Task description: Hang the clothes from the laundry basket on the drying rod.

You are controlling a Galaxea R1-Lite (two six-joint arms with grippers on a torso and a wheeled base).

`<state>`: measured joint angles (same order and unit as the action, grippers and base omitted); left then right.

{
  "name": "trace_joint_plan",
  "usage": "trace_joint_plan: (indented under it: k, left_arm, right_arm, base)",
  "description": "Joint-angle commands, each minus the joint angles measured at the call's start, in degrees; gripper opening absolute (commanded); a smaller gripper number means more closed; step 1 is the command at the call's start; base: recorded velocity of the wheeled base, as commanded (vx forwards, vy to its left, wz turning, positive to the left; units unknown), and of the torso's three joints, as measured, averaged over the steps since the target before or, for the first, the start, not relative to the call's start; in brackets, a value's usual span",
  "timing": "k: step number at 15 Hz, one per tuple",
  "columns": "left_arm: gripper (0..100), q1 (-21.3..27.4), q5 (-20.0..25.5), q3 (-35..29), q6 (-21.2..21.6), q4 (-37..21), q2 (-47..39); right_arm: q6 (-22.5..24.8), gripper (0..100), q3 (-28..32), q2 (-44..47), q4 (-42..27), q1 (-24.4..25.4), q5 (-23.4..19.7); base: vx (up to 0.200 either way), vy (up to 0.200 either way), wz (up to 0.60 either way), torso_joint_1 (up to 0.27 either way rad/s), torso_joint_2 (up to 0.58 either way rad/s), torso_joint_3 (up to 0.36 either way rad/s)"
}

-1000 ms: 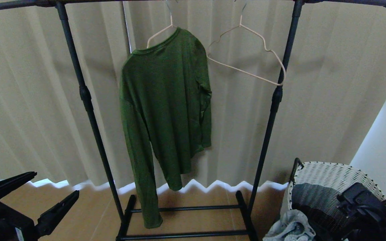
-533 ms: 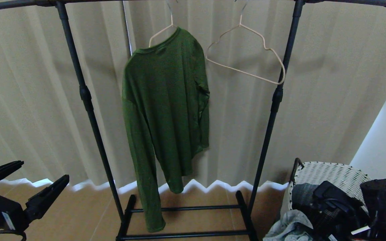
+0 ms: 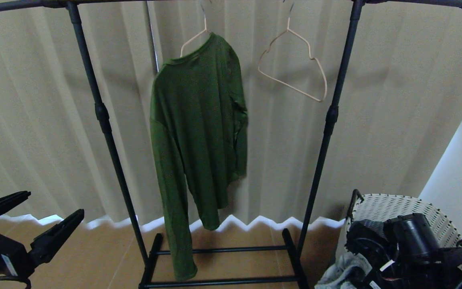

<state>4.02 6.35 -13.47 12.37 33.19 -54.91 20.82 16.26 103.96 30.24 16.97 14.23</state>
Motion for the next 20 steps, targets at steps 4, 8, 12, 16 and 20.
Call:
trace_joint_plan:
  k: [4,8,12,16,20]
  left_arm:
    - [100,0.0,0.1,0.3,0.1,0.0,-0.1]
    - [100,0.1,0.1,0.4,0.2,0.0,-0.1]
    - [100,0.1,0.1,0.4,0.2,0.0,-0.1]
    - [100,0.5,2.5,1.0,0.3,0.0,0.0]
    - [100,5.0,10.7,1.0,0.1,0.0,0.0]
  right_arm:
    - [0.4,100,3.5,5.5,0.0,-4.1,0.3]
    - [0.3,0,4.5,7.4,0.2,-5.3,0.5]
    - [0.3,0,4.5,7.3,0.3,-5.3,0.5]
    - [0.1,0,4.7,-2.4,0.3,-4.8,-0.1]
    - [0.0,0,9.7,-16.4,-0.2,-2.3,-5.9]
  base:
    - [0.0,0.0,0.0,0.0,0.0,0.0]
    - [0.0,0.0,0.0,0.0,0.0,0.0]
    - [0.0,0.0,0.0,0.0,0.0,0.0]
    - [0.0,0.0,0.0,0.0,0.0,0.0]
    - [0.0,0.0,0.0,0.0,0.0,0.0]
